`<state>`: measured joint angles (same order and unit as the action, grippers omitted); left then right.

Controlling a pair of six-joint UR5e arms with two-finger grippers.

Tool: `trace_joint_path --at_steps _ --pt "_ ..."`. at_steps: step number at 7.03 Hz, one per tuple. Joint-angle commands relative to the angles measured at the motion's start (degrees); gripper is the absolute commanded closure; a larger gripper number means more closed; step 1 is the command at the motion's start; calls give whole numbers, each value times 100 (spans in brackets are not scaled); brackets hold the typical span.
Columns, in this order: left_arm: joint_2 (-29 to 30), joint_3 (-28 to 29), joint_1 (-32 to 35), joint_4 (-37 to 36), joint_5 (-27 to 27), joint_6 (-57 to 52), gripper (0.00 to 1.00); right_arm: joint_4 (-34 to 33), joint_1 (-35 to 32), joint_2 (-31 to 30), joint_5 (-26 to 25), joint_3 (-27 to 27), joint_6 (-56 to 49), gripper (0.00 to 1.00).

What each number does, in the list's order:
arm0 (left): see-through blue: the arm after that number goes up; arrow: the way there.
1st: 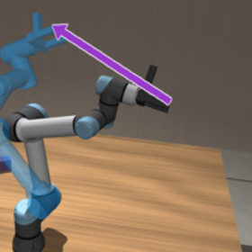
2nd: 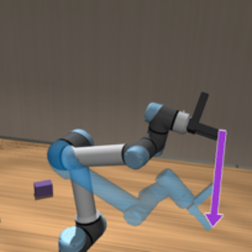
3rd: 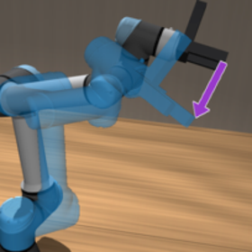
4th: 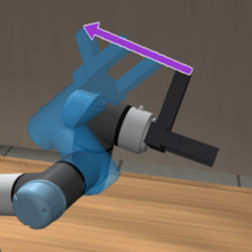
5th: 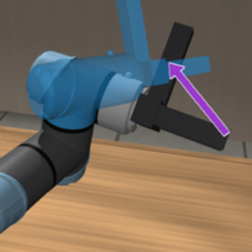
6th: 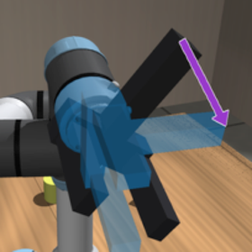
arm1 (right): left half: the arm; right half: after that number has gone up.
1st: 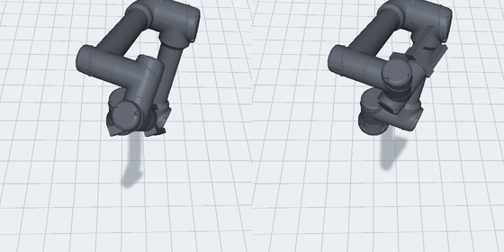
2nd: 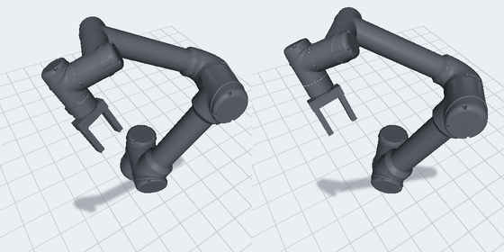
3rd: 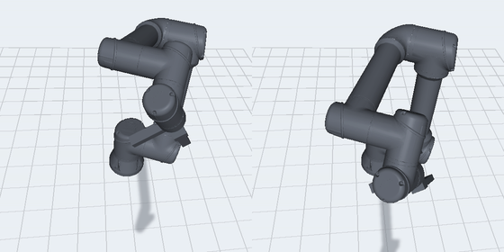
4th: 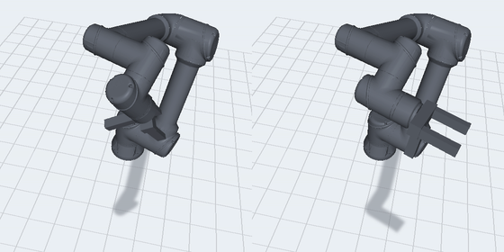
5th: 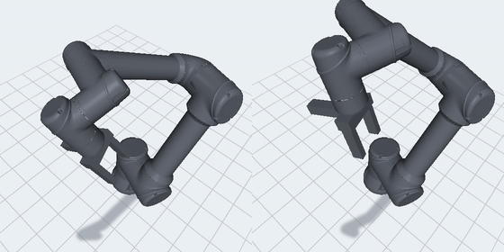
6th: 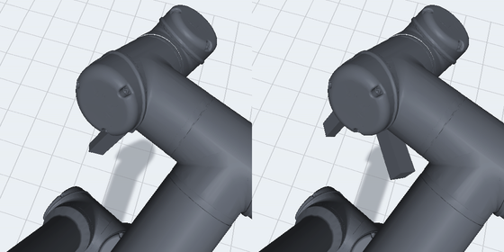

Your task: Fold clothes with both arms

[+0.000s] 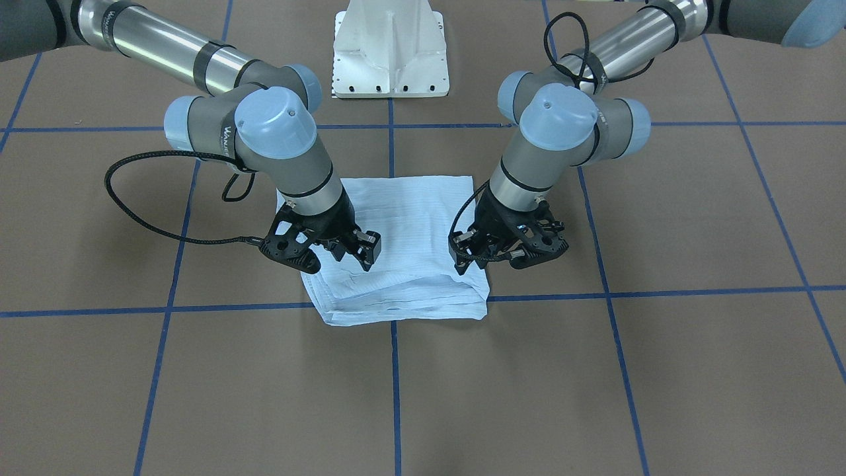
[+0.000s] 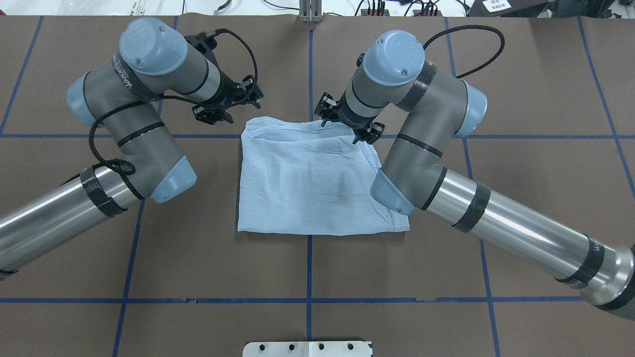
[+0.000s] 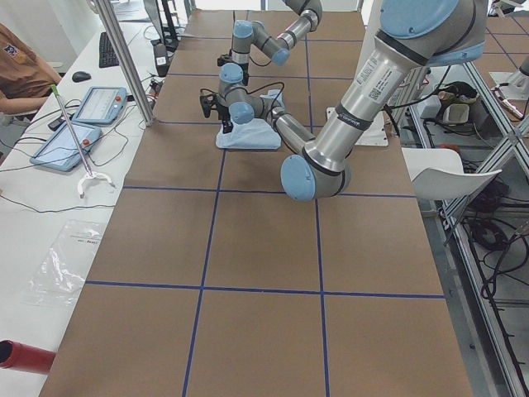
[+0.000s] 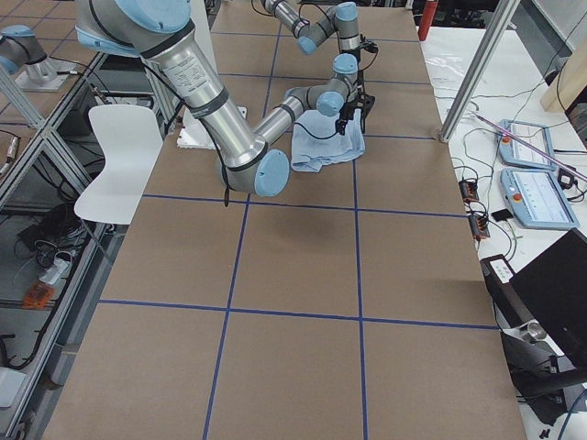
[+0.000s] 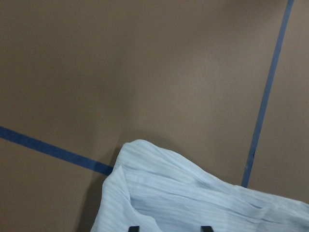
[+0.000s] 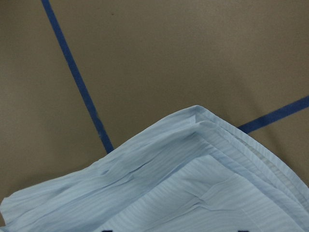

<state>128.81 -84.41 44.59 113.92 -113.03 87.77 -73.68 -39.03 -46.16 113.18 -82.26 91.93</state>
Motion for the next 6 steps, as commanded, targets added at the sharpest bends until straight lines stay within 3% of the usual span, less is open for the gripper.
trace_joint_path --at_steps 1,4,6 --pt "-171 -31 207 -45 -305 -607 0 -41 35 72 -24 -44 -514 0" --pt "-1118 -759 1022 -80 -553 -2328 0 -582 -620 -391 -51 -367 -2786 0" --pt "-1480 -867 1812 -701 -554 -4169 0 -1252 -1524 -979 298 -859 -4500 0"
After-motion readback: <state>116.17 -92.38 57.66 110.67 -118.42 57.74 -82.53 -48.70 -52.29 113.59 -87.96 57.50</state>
